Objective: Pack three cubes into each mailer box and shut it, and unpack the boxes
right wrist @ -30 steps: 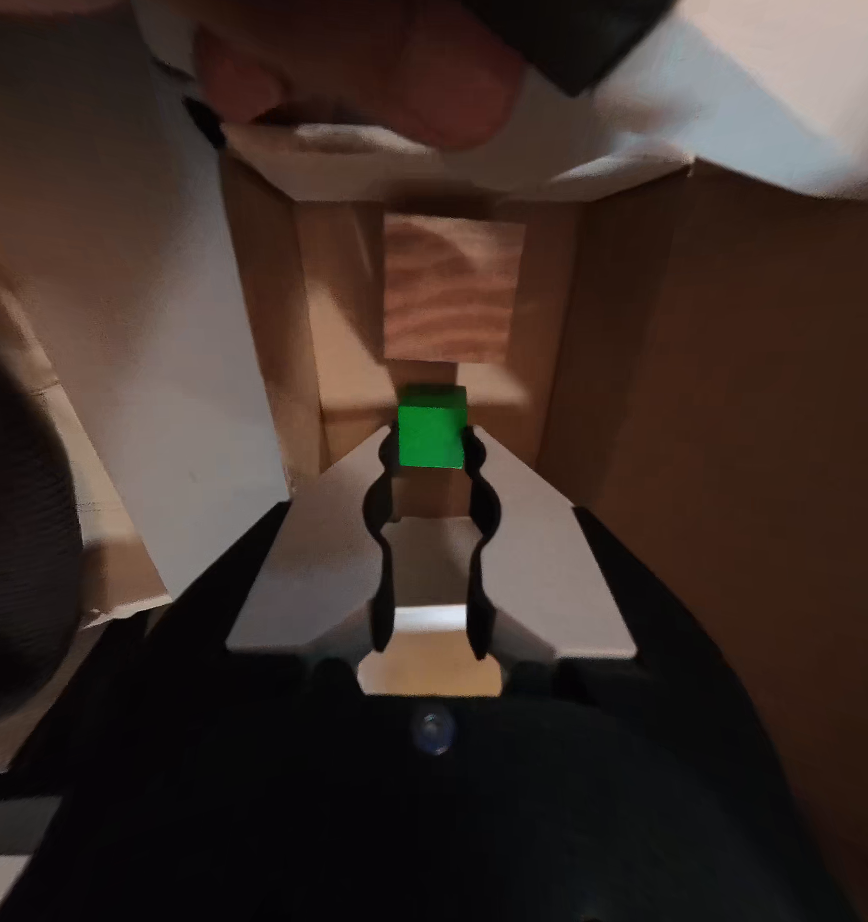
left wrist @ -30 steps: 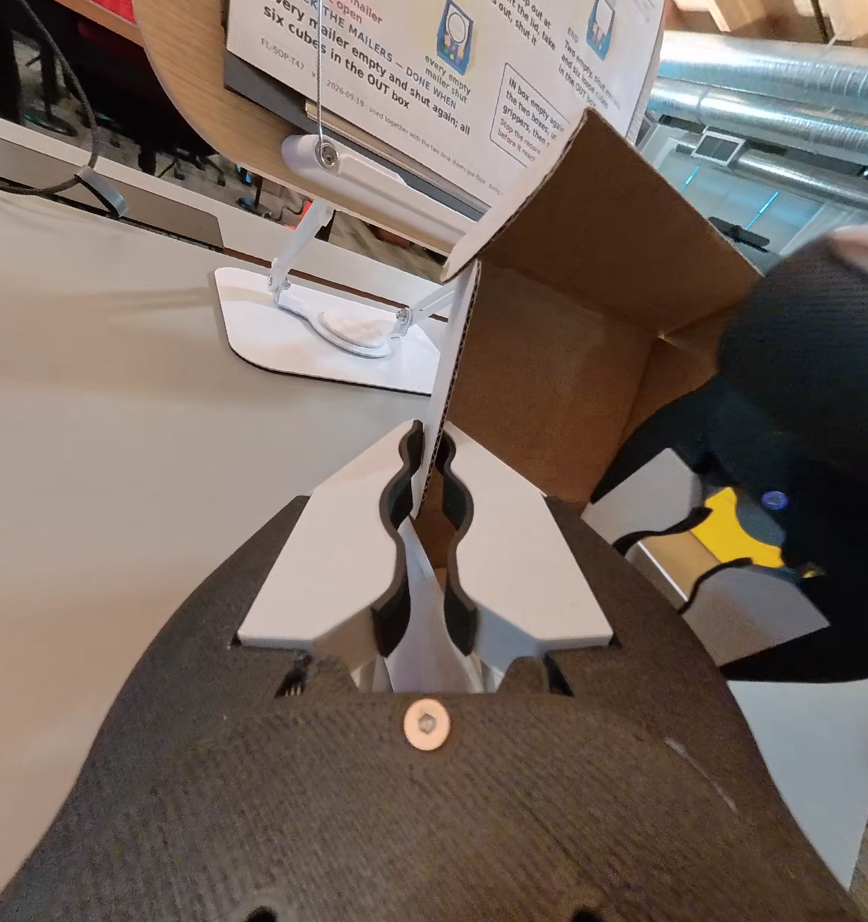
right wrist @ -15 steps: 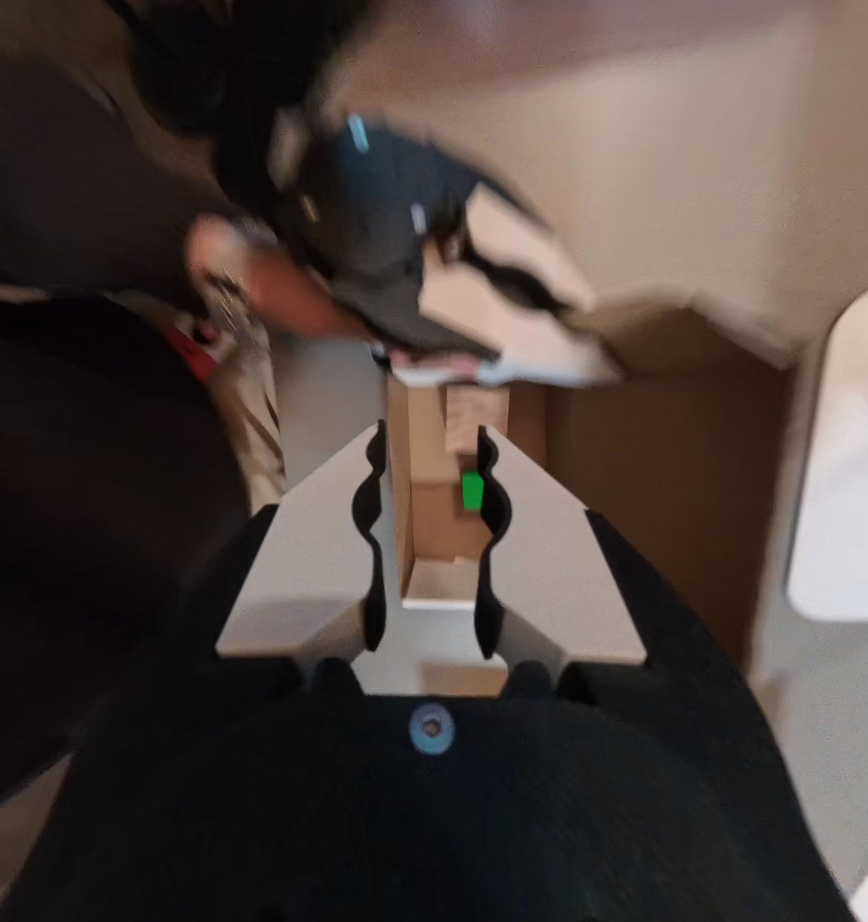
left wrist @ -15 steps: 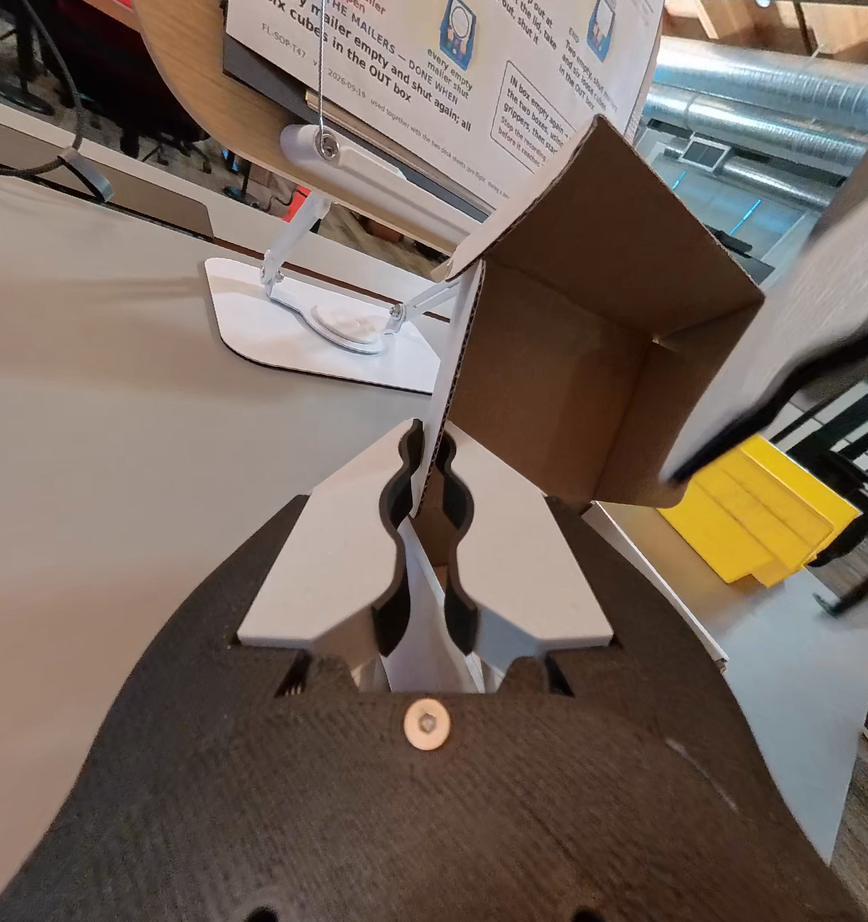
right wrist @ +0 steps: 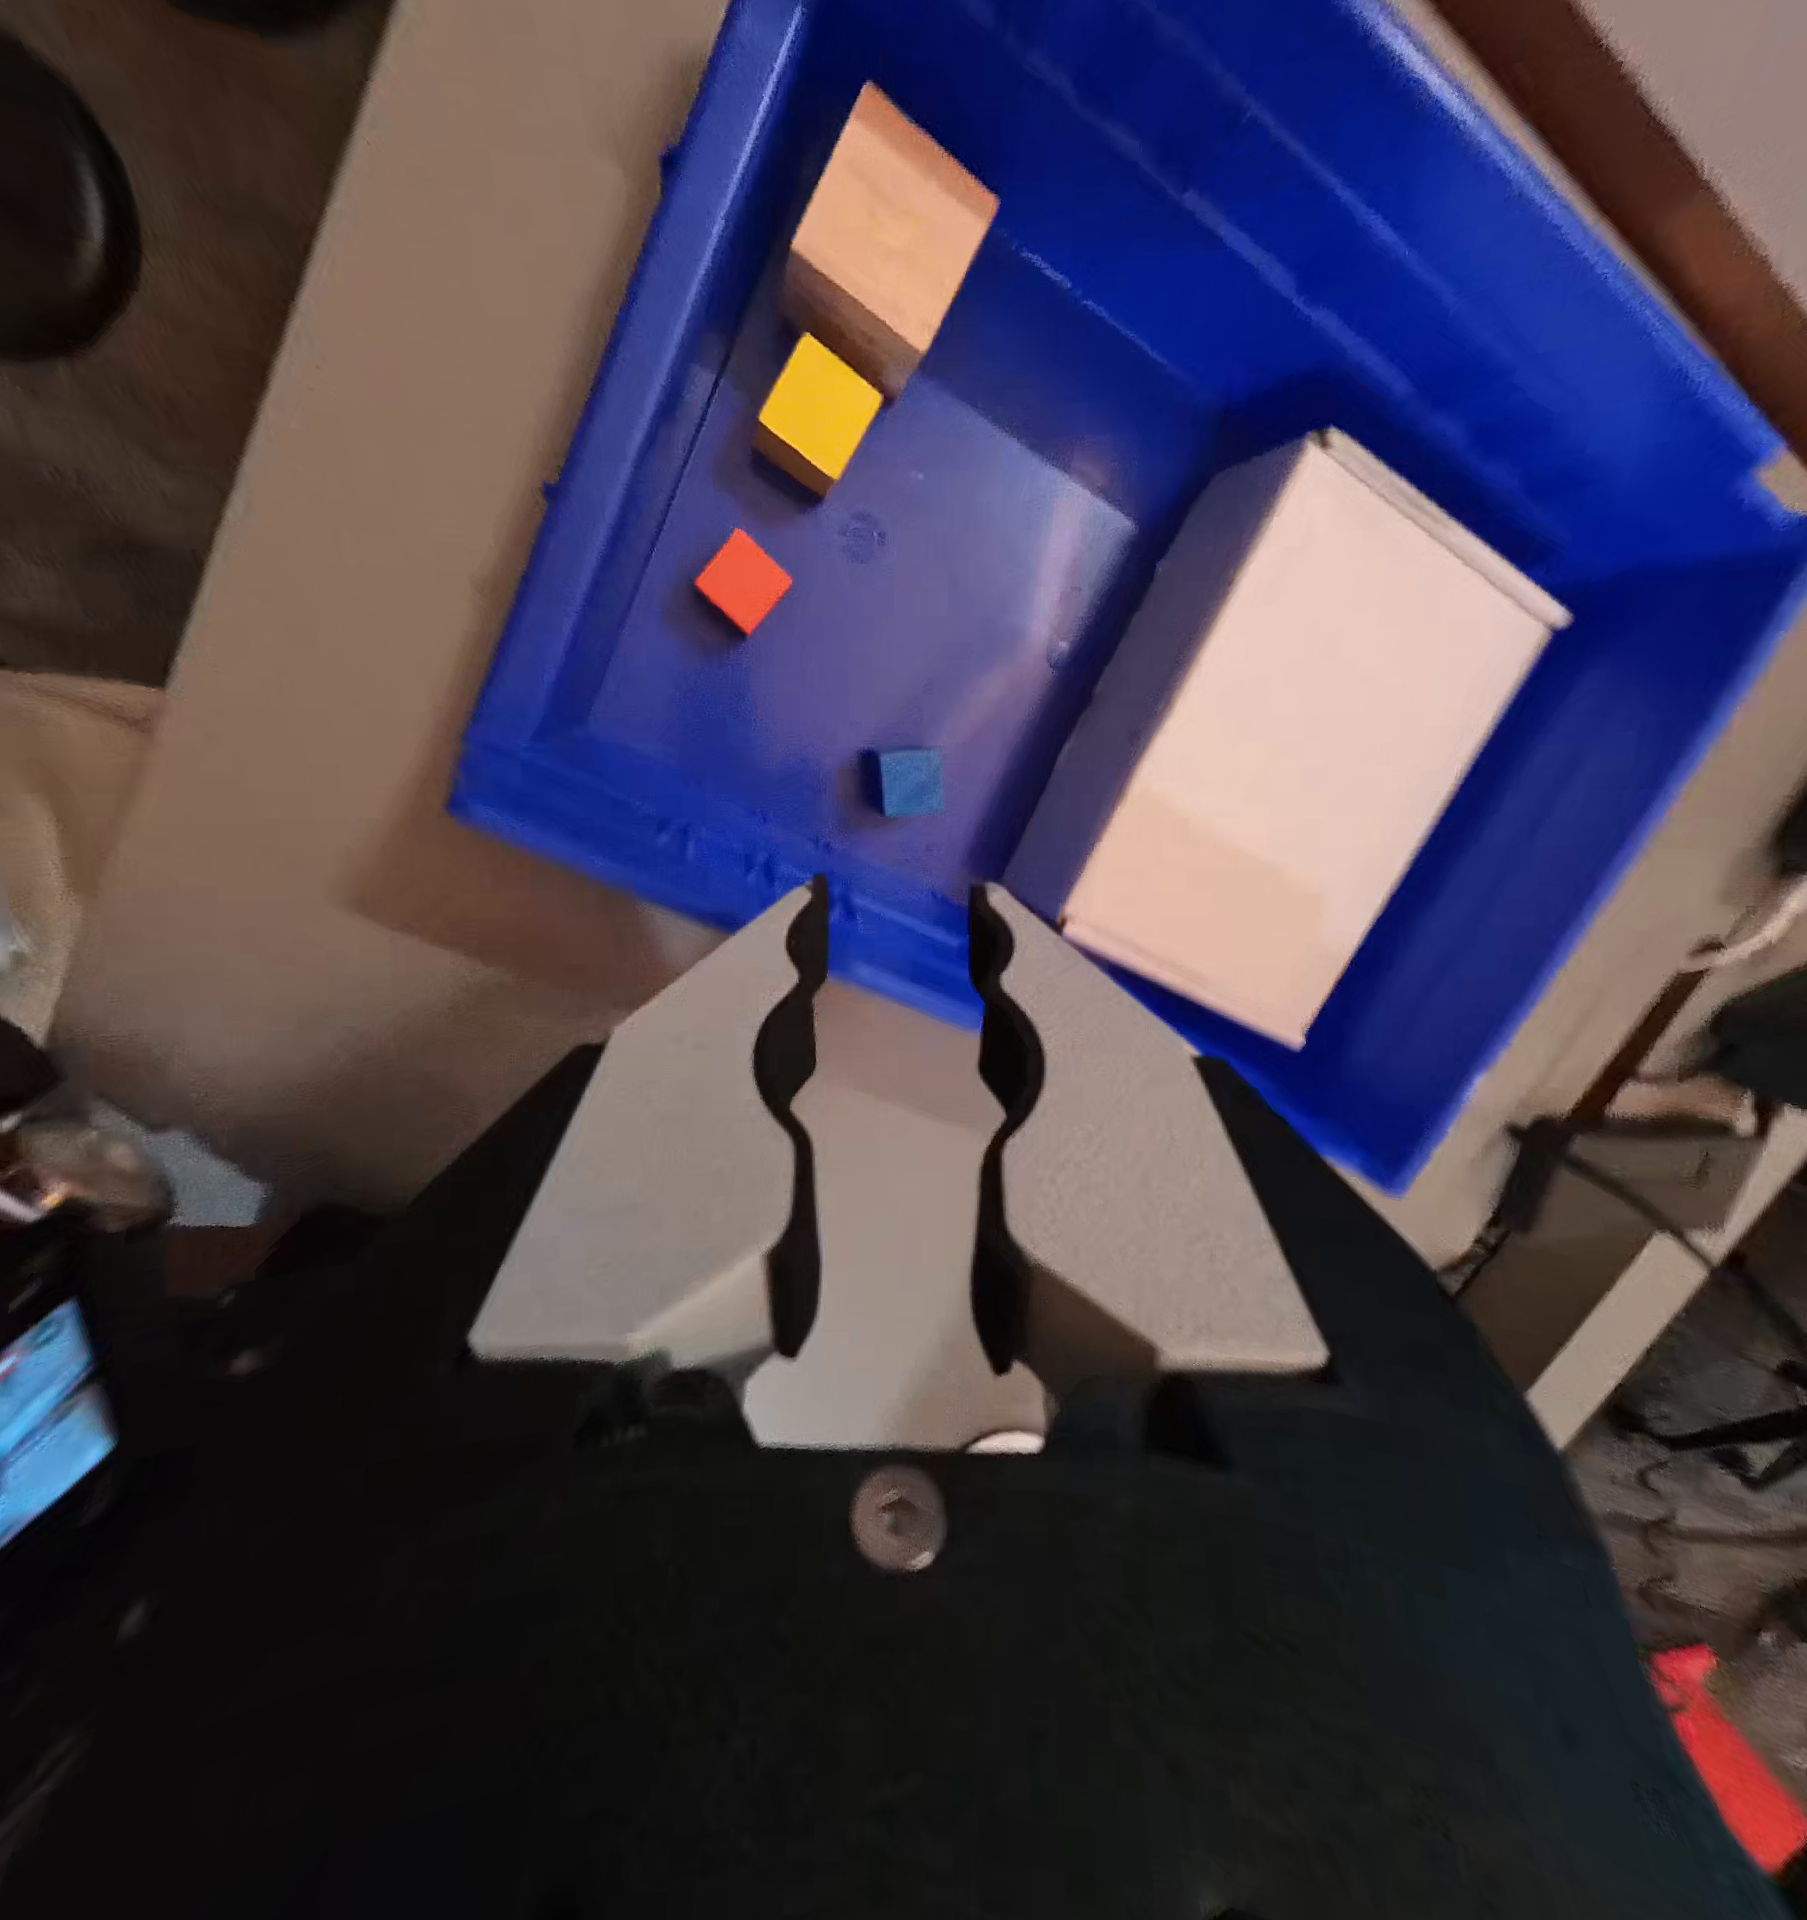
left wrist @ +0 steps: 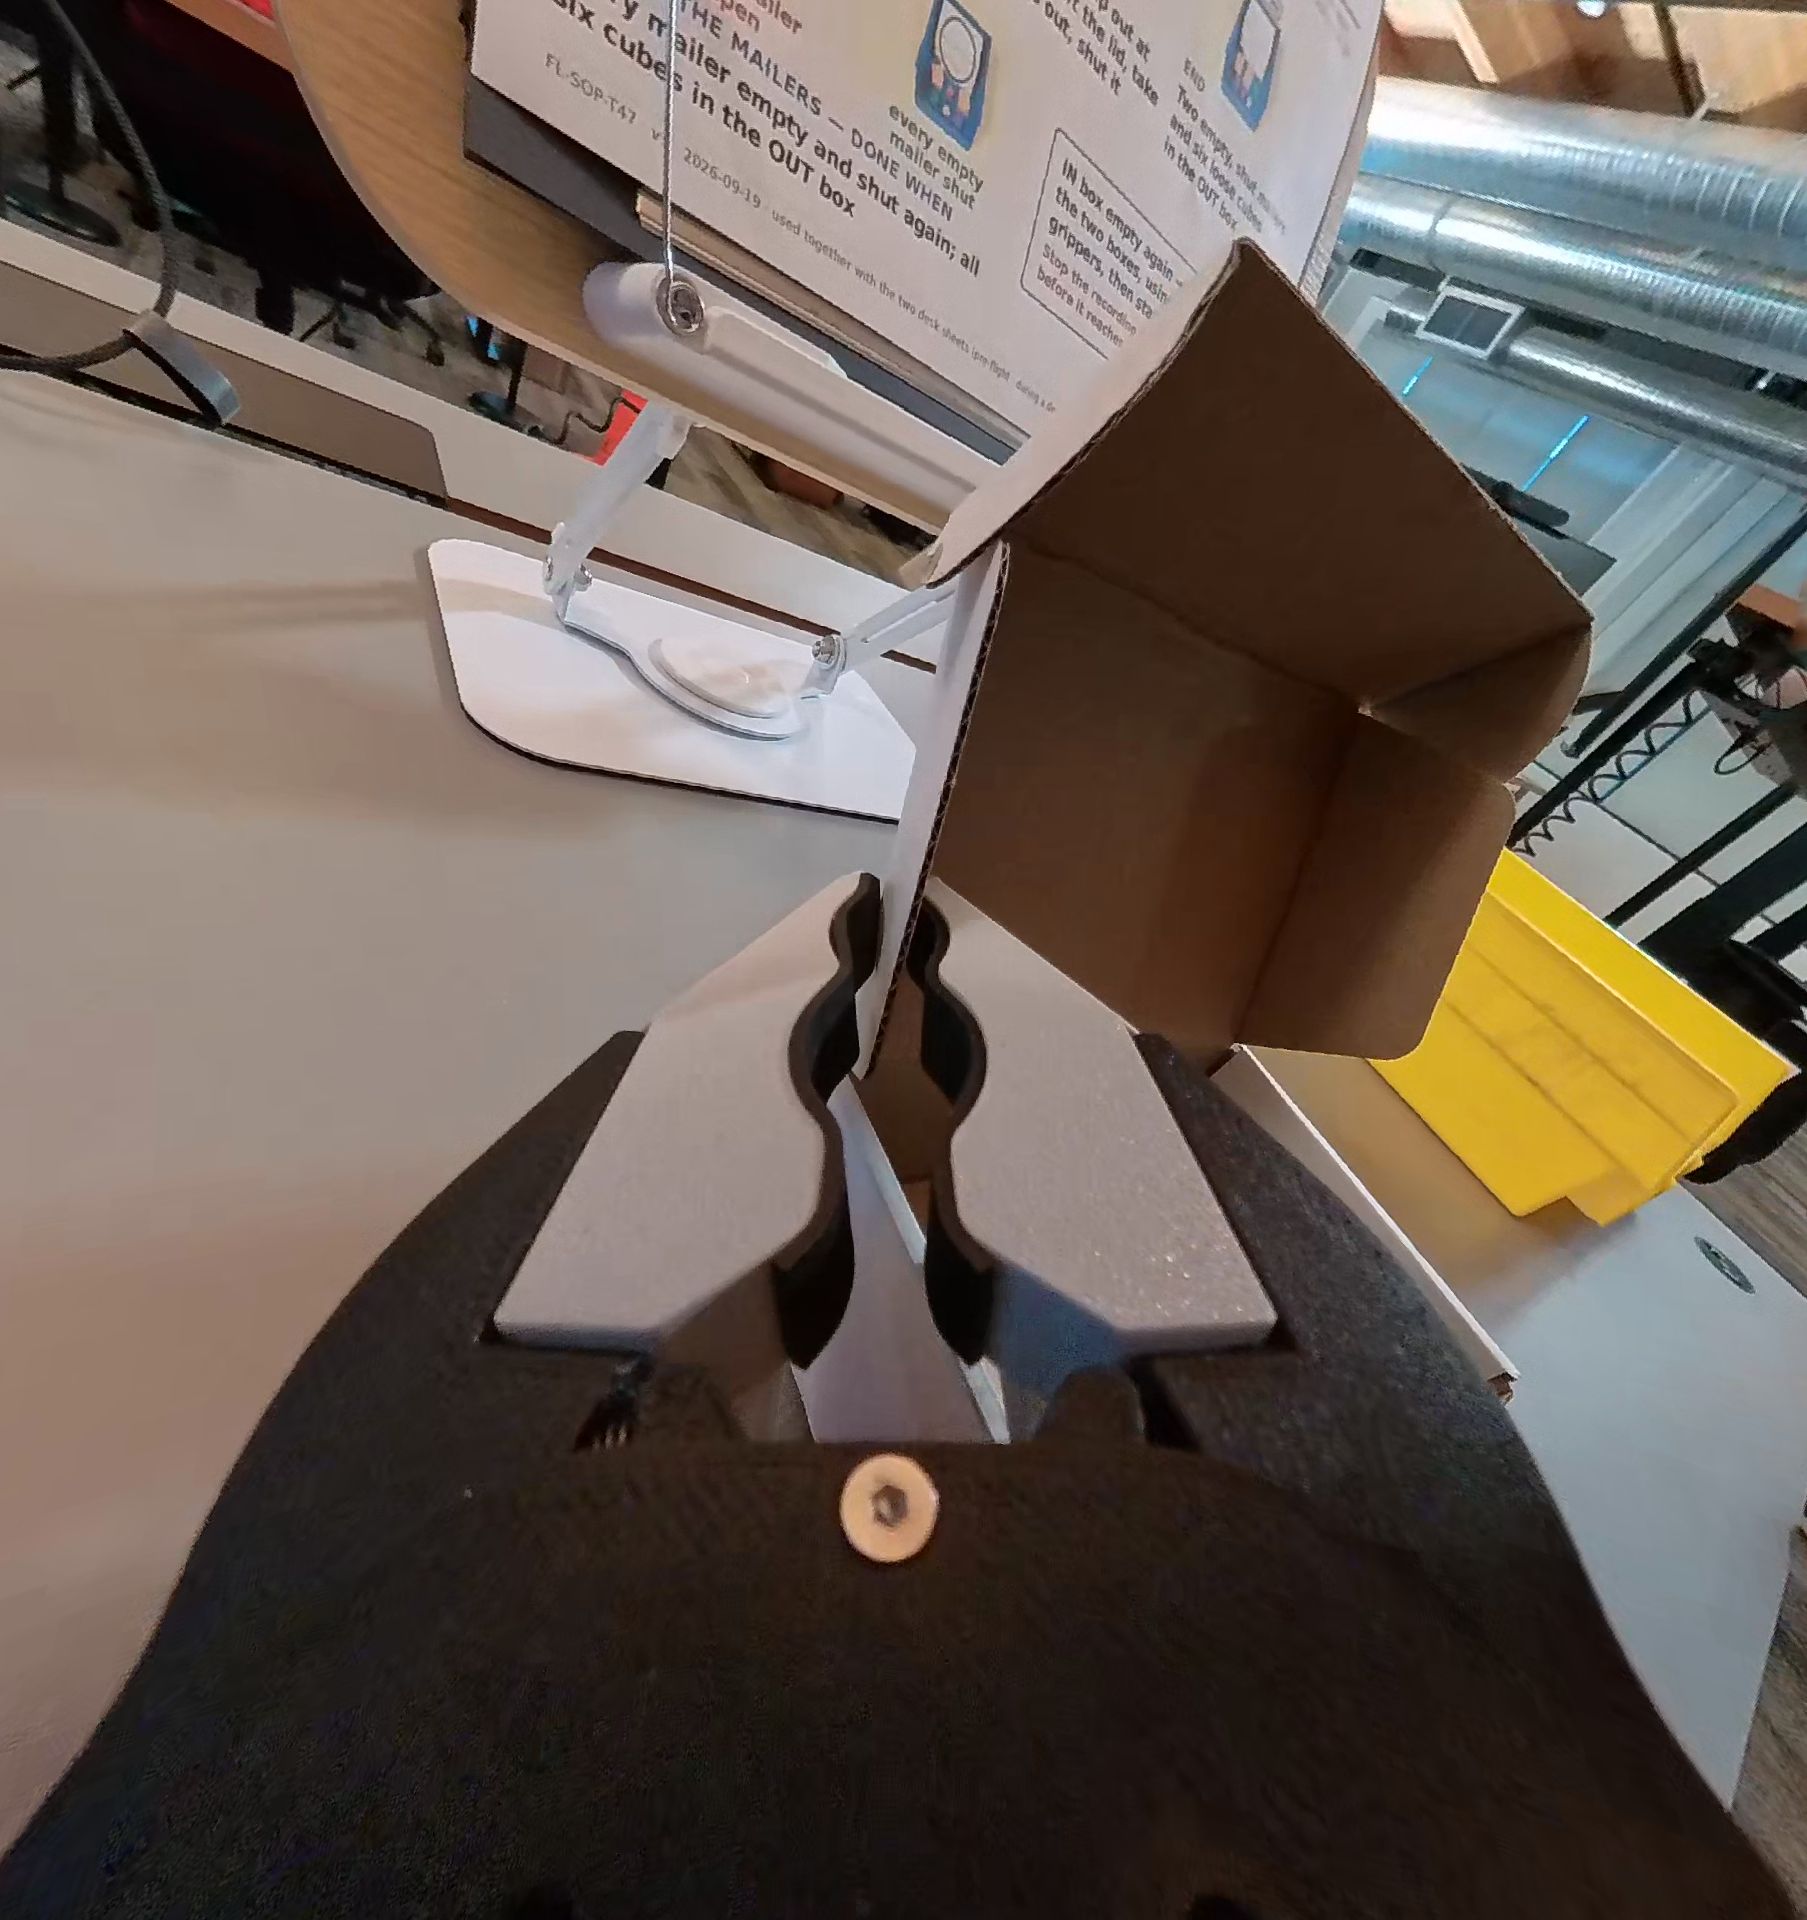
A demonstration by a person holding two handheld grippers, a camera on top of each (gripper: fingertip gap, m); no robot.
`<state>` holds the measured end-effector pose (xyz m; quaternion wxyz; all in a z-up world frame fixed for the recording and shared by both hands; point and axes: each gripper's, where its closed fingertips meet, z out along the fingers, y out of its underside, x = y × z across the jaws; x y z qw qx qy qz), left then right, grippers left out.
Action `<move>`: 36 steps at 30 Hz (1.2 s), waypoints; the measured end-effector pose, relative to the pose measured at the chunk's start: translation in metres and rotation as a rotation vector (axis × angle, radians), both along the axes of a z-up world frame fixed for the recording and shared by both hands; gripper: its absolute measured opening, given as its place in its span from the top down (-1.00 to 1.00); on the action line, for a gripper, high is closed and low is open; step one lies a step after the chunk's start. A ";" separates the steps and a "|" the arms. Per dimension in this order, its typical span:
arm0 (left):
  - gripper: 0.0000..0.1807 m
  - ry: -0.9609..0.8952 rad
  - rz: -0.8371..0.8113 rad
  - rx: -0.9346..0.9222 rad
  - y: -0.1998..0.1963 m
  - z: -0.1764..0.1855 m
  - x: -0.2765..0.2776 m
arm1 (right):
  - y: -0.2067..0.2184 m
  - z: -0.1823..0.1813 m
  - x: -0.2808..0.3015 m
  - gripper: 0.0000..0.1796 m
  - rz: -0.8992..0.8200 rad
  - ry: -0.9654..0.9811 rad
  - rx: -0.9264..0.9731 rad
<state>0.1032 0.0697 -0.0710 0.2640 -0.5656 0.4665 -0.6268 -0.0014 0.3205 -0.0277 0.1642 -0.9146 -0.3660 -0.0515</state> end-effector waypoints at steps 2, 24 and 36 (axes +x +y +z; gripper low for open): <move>0.98 0.002 -0.002 -0.006 0.000 0.000 0.000 | 0.017 -0.026 -0.003 0.67 0.049 -0.038 -0.081; 0.98 0.004 0.000 -0.025 0.001 0.000 0.002 | -0.030 0.043 -0.017 0.78 0.041 0.081 -0.017; 0.99 0.004 0.033 0.021 0.000 0.000 0.001 | -0.340 -0.009 0.034 0.78 -0.476 -0.014 -0.163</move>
